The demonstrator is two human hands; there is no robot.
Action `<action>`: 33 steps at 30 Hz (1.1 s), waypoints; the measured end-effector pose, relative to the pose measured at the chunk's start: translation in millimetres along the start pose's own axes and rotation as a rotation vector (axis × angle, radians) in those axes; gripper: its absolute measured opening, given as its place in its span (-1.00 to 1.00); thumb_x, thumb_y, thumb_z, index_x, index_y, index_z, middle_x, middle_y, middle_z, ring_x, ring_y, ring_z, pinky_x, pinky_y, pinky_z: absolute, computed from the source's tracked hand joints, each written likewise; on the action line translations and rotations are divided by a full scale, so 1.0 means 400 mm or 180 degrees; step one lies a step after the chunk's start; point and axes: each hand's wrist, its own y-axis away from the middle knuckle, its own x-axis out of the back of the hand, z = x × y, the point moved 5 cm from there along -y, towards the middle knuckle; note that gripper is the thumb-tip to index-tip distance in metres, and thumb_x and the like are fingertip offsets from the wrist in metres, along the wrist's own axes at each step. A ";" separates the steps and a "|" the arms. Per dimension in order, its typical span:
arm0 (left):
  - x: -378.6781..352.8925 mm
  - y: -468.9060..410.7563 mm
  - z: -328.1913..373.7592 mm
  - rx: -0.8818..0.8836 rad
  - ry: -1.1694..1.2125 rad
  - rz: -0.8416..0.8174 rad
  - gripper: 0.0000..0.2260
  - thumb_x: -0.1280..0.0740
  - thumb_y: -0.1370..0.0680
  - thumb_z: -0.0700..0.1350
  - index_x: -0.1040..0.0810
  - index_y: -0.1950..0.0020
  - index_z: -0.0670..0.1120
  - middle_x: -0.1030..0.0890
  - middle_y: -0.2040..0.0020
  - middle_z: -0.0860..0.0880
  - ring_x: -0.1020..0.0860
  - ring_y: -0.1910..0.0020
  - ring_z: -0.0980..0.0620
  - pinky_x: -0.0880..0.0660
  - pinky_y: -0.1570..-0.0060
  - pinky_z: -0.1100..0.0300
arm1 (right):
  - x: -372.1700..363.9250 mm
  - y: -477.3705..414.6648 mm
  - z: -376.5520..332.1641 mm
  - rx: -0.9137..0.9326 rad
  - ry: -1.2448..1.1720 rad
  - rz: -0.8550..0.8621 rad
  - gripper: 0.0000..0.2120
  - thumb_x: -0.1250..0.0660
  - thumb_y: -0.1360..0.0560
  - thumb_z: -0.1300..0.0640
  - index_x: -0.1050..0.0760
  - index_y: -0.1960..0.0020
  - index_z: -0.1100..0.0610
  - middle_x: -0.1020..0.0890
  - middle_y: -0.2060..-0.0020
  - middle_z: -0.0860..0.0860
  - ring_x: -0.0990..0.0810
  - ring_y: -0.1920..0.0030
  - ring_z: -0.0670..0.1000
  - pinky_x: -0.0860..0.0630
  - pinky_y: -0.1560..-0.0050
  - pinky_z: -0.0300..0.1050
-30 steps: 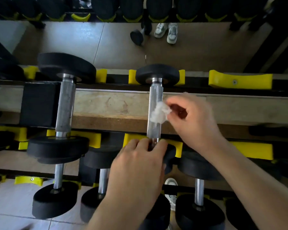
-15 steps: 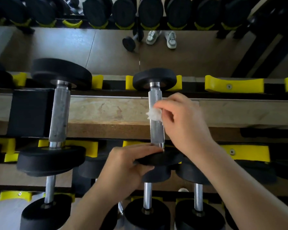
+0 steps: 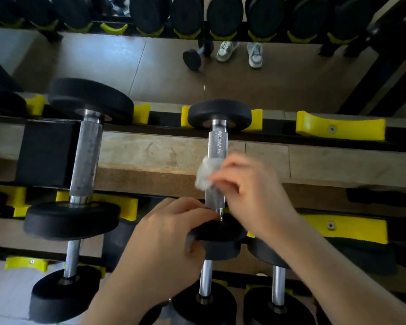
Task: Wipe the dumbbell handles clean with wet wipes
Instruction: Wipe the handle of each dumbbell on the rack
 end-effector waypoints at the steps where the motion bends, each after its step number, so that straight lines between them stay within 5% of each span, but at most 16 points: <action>1: 0.004 0.003 -0.005 0.0061 0.0037 0.0000 -0.55 -0.31 -0.26 -0.14 -0.60 -0.09 0.20 -0.60 -0.03 0.26 -0.53 0.03 0.17 -0.41 0.12 0.46 | -0.009 0.025 -0.010 0.0124 -0.0114 -0.0222 -0.89 -0.40 -0.46 0.23 -0.66 0.04 0.10 -0.58 0.12 -0.07 -0.53 0.15 -0.16 -0.43 0.12 -0.38; 7: 0.013 -0.018 -0.009 0.0871 0.0770 0.0269 -0.73 -0.32 -0.46 -0.08 -0.60 0.04 0.33 -0.59 0.10 0.42 -0.55 0.05 0.39 -0.45 0.09 0.52 | 0.034 -0.075 0.049 -0.0172 -0.0219 0.0691 -0.89 -0.42 -0.46 0.21 -0.66 0.02 0.14 -0.61 0.13 -0.02 -0.50 0.18 -0.15 -0.43 0.20 -0.37; 12: -0.013 -0.075 -0.008 0.1249 0.0798 0.0249 -0.62 -0.50 -0.37 0.12 -0.42 -0.10 0.30 -0.58 0.11 0.31 -0.54 0.10 0.36 -0.43 0.17 0.45 | 0.006 0.040 0.058 -0.0541 -0.0889 0.0048 -0.85 -0.40 -0.47 0.21 -0.64 0.00 0.05 -0.63 0.12 -0.12 -0.58 0.09 -0.19 -0.51 0.04 -0.33; 16: -0.036 -0.134 -0.044 0.1477 0.1073 -0.0291 -0.64 -0.48 -0.35 0.16 -0.45 -0.07 0.22 -0.60 0.12 0.19 -0.56 0.17 0.28 -0.45 0.20 0.37 | 0.056 0.024 0.135 -0.1059 -0.0964 0.0402 -0.90 -0.31 -0.53 0.11 -0.53 -0.05 0.01 -0.56 0.11 -0.13 -0.54 0.07 -0.19 -0.47 0.10 -0.41; 19: -0.029 -0.165 -0.056 0.1360 0.1717 -0.0297 -0.69 -0.40 -0.35 0.16 -0.58 0.02 0.01 -0.67 0.23 0.00 -0.60 0.33 0.14 -0.54 0.29 0.27 | 0.048 0.017 0.119 -0.0968 -0.1294 0.0329 -0.85 -0.31 -0.55 0.14 -0.50 -0.11 0.00 -0.55 0.03 -0.20 -0.57 0.04 -0.15 -0.58 0.09 -0.19; 23: -0.026 -0.207 -0.053 0.1219 0.1715 -0.0198 -0.68 -0.33 -0.52 0.07 -0.58 0.14 -0.20 -0.61 0.35 -0.05 -0.55 0.43 0.05 -0.46 0.43 0.32 | 0.030 0.005 0.090 -0.0521 -0.0884 0.0560 -0.72 -0.30 -0.55 0.25 -0.52 -0.23 0.05 -0.57 -0.08 -0.12 -0.53 -0.06 -0.18 -0.51 -0.04 -0.32; 27: -0.040 -0.235 -0.072 0.1665 0.1933 0.0440 -0.60 -0.19 -0.64 0.05 -0.56 0.26 -0.16 -0.52 0.51 0.04 -0.45 0.53 0.14 -0.37 0.49 0.28 | 0.011 0.033 0.056 -0.0238 -0.0596 0.0515 -0.75 -0.29 -0.53 0.12 -0.57 -0.19 0.09 -0.54 -0.13 -0.04 -0.47 -0.03 -0.22 -0.47 0.04 -0.42; 31: -0.033 -0.207 -0.071 0.1780 0.1586 0.0813 -0.88 -0.27 -0.61 -0.12 -0.57 0.06 -0.10 -0.58 0.31 -0.03 -0.51 0.36 0.07 -0.49 0.31 0.09 | 0.005 0.025 0.048 -0.0079 -0.0503 0.0573 -0.87 -0.36 -0.48 0.14 -0.64 0.02 0.12 -0.56 0.03 -0.03 -0.47 0.11 -0.19 -0.46 0.15 -0.41; 33: -0.025 -0.166 -0.041 0.1653 0.1618 0.0827 -0.78 -0.29 -0.57 -0.24 -0.50 -0.13 0.05 -0.61 0.14 0.01 -0.58 0.24 0.12 -0.57 0.25 0.21 | 0.025 -0.026 0.065 -0.0243 -0.0432 0.0978 -0.89 -0.37 -0.49 0.18 -0.64 0.02 0.13 -0.58 0.08 -0.03 -0.46 0.14 -0.21 -0.42 0.18 -0.42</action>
